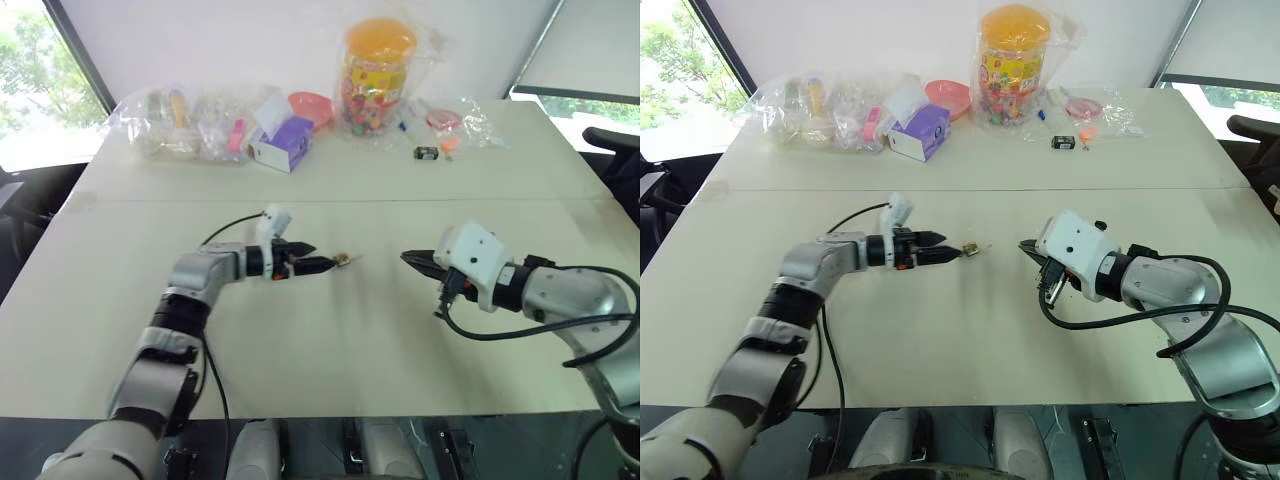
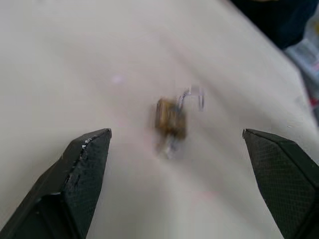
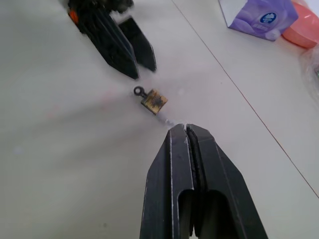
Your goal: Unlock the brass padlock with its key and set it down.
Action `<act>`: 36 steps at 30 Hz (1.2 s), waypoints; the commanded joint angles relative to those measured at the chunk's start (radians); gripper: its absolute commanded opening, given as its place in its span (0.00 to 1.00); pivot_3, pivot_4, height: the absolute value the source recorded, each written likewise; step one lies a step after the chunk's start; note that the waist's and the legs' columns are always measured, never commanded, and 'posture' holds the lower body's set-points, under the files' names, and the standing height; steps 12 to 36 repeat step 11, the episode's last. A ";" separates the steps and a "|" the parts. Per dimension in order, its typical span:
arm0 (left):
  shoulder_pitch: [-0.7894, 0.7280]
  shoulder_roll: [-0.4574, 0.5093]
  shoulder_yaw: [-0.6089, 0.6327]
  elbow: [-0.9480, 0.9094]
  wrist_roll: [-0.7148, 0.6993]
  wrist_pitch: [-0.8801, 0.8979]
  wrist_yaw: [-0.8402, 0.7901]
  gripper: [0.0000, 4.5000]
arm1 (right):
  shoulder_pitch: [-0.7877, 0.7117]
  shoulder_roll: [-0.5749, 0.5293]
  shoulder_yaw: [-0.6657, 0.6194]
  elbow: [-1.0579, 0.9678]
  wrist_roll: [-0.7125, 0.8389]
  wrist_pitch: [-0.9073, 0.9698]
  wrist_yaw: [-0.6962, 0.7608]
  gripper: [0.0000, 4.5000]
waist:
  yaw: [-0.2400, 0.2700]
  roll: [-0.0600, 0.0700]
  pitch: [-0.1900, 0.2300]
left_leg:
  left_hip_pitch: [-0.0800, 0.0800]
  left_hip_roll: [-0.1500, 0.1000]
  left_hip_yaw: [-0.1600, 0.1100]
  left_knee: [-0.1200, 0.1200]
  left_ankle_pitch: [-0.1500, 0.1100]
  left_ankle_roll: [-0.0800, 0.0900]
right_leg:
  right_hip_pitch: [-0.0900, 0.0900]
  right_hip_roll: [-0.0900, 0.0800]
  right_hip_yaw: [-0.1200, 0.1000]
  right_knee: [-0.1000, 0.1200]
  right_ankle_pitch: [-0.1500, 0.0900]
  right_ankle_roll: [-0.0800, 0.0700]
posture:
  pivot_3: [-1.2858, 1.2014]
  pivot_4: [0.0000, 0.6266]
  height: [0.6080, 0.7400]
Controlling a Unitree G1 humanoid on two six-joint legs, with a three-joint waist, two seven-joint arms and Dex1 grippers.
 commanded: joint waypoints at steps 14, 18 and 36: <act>0.100 0.209 0.001 -0.409 -0.050 -0.009 -0.173 1.00 | 0.031 -0.067 -0.040 0.012 0.003 -0.077 0.073 0.00 | 0.020 0.000 0.000 | -0.001 -0.001 0.000 0.001 0.000 0.001 | 0.000 -0.001 0.000 -0.001 0.000 0.000 | 0.52 0.24 1.00; 0.100 0.209 0.001 -0.409 -0.050 -0.009 -0.173 1.00 | 0.031 -0.067 -0.040 0.012 0.003 -0.077 0.073 0.00 | 0.020 0.000 0.000 | -0.001 -0.001 0.000 0.001 0.000 0.001 | 0.000 -0.001 0.000 -0.001 0.000 0.000 | 0.52 0.24 1.00; 0.100 0.209 0.001 -0.409 -0.050 -0.009 -0.173 1.00 | 0.031 -0.067 -0.040 0.012 0.003 -0.077 0.073 0.00 | 0.020 0.000 0.000 | -0.001 -0.001 0.000 0.001 0.000 0.001 | 0.000 -0.001 0.000 -0.001 0.000 0.000 | 0.52 0.24 1.00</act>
